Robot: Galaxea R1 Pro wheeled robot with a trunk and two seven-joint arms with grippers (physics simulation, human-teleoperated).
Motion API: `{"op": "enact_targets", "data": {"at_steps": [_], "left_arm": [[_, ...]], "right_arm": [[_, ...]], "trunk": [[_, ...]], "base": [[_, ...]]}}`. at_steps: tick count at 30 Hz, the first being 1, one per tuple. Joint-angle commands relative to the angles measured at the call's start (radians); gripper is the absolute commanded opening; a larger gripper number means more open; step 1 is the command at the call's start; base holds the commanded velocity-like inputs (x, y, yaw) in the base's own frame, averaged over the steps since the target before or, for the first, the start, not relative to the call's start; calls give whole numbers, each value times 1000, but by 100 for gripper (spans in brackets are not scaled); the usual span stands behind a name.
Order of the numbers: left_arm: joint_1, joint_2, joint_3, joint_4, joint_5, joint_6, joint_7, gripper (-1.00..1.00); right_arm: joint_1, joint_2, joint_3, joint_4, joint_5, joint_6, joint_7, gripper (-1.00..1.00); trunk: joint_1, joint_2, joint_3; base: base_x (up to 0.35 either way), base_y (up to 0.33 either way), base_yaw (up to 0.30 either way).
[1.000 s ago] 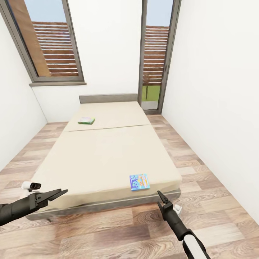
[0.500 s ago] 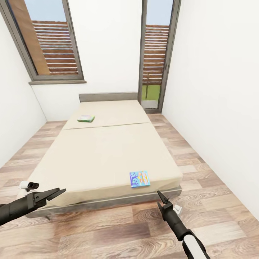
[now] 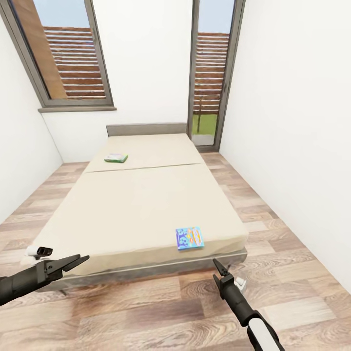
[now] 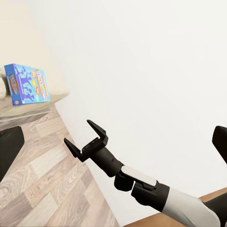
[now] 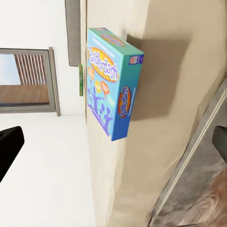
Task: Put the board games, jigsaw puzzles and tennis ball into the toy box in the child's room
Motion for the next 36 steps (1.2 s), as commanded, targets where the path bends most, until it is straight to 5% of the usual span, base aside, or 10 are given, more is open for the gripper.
{"op": "enact_targets", "data": {"at_steps": [1, 18, 30, 36], "left_arm": [[0, 0, 0, 0, -1, 11, -4, 100], [0, 0, -1, 0, 27, 19, -4, 100], [1, 0, -2, -4, 43, 21, -4, 100], [1, 0, -1, -5, 45, 21, -4, 100]], "right_arm": [[-1, 1, -3, 0, -8, 9, 2, 100], [-1, 11, 3, 0, -4, 8, 9, 100], [-6, 16, 8, -1, -5, 8, 12, 100], [-8, 14, 10, -1, -4, 9, 12, 100]], "trunk": [[4, -8, -4], [19, -36, -17], [65, -120, -54], [65, -120, -54]], "base": [[0, 0, 0], [0, 0, 0], [0, 0, 0], [0, 0, 0]]}}
